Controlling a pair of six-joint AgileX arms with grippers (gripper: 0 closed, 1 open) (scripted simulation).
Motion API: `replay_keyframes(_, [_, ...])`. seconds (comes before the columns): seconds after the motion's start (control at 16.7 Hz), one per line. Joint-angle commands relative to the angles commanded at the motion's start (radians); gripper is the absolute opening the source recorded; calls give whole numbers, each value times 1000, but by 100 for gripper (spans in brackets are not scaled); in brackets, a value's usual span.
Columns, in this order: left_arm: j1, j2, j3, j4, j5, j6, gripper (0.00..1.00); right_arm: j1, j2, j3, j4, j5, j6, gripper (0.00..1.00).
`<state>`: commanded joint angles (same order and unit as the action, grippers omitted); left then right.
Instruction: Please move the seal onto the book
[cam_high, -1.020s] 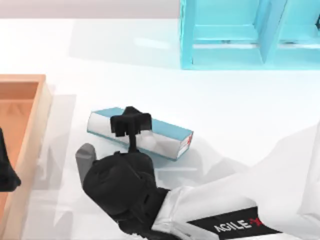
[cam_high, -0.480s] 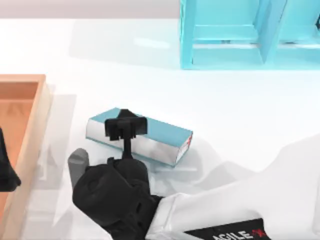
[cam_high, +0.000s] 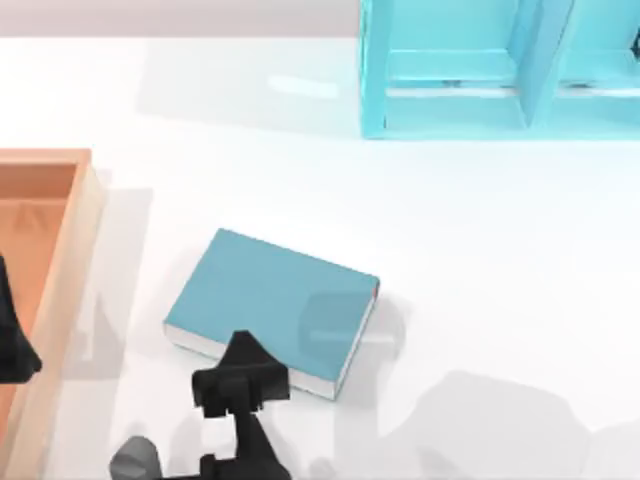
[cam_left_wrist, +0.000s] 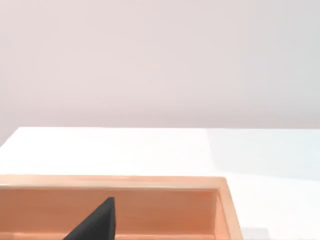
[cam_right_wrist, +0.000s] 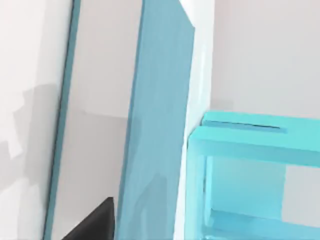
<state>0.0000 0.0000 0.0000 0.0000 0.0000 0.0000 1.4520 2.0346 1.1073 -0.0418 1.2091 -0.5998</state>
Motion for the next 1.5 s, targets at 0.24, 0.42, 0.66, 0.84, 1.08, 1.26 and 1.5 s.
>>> replay_keyframes(0.24, [0,0,0,0,0,0,100,75,-21,-10,-127,55,121,100])
replay_keyframes(0.42, [0,0,0,0,0,0,100,79,-22,-11,-132,57,125,100])
replay_keyframes(0.66, [0,0,0,0,0,0,100,50,-47,-36,-127,26,132,100])
replay_keyframes(0.84, [0,0,0,0,0,0,100,-47,-173,-146,-108,-87,164,100])
replay_keyframes(1.08, [0,0,0,0,0,0,100,-269,-486,-370,-72,-325,236,100])
replay_keyframes(1.26, [0,0,0,0,0,0,100,-486,-805,-561,-47,-536,308,100])
replay_keyframes(1.5, [0,0,0,0,0,0,100,-806,-1258,-803,-23,-812,411,100])
